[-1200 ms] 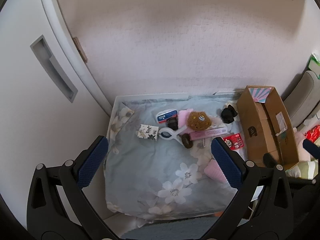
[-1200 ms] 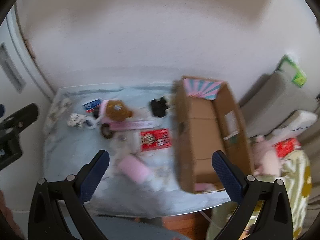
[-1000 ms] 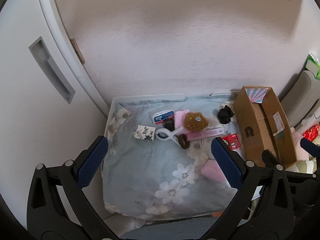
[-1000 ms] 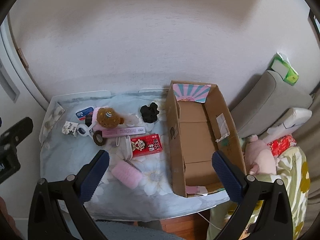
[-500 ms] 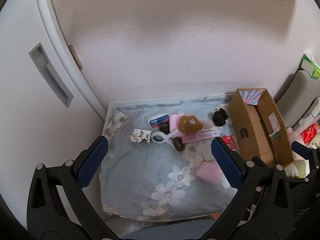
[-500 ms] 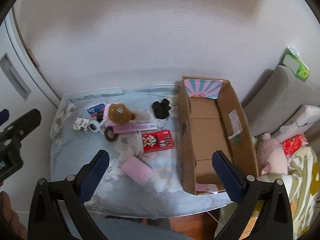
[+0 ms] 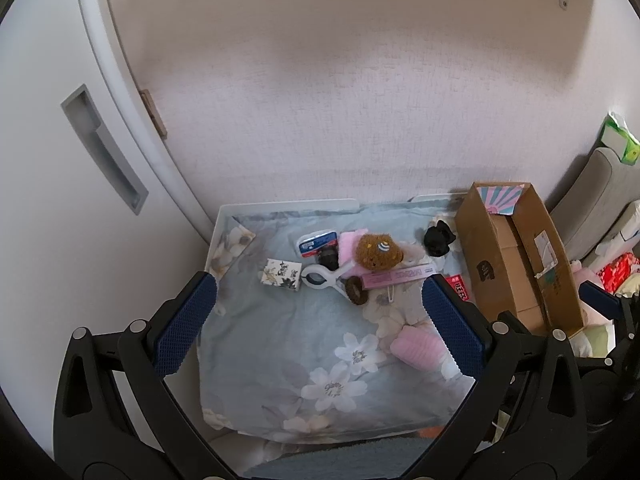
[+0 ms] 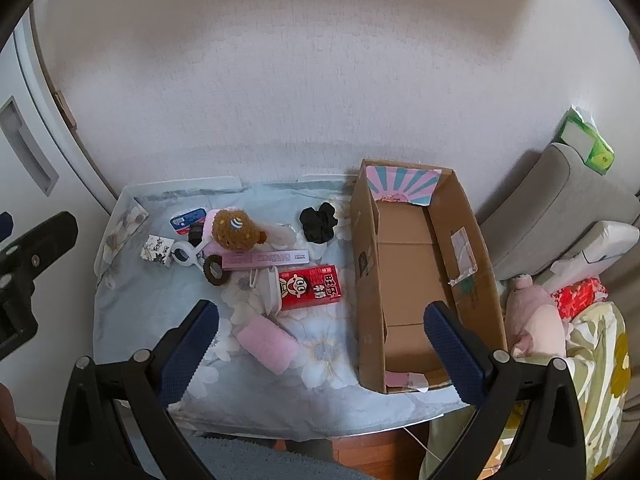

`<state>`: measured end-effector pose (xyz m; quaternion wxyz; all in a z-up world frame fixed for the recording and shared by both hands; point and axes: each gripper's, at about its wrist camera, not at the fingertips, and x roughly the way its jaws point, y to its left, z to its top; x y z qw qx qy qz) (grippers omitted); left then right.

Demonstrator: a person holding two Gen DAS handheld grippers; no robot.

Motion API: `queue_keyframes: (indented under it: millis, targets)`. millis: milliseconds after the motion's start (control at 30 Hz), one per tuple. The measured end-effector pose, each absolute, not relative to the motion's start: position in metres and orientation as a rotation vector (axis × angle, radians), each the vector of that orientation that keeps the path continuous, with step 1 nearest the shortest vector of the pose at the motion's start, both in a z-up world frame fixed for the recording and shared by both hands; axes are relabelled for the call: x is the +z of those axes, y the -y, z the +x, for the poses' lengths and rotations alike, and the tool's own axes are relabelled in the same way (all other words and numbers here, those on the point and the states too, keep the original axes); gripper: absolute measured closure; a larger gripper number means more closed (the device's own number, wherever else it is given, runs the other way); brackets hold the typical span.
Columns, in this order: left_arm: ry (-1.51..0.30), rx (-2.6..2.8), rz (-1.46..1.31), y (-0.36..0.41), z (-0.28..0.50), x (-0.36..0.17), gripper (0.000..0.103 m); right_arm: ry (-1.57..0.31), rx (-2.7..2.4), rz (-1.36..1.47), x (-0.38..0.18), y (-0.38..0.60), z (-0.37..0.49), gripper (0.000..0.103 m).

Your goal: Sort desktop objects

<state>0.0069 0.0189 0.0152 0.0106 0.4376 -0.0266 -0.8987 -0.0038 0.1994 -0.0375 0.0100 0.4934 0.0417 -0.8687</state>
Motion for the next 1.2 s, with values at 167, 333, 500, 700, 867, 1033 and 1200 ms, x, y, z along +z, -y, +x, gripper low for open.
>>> queue_keyframes:
  millis: [167,333,500,700,867,1033,1200]
  targets:
    - [0.086,-2.803,1.372,-0.019,0.006,0.016,0.001,-0.146,-2.722,1.526,-0.037,-0.198,-0.004,0.001]
    - [0.080,-2.805,1.377,-0.020,0.007,0.014,0.001,-0.157,-2.735,1.513,-0.037,-0.197,-0.002,0.001]
    - [0.083,-2.803,1.383,-0.022,0.007,0.014,0.001,-0.143,-2.734,1.508,-0.036,-0.199,-0.001,0.001]
    - [0.075,-2.791,1.388,-0.020,0.007,0.011,0.001,-0.140,-2.725,1.510,-0.039,-0.197,-0.002,0.001]
    - [0.060,-2.785,1.381,-0.014,0.006,0.010,0.001,-0.134,-2.718,1.519,-0.041,-0.198,-0.004,0.001]
    - [0.058,-2.764,1.367,-0.004,0.003,0.008,0.001,-0.124,-2.710,1.511,-0.043,-0.199,-0.008,0.001]
    - [0.022,-2.737,1.371,0.011,0.000,0.001,0.001,-0.069,-2.673,1.498,-0.052,-0.207,-0.014,0.001]
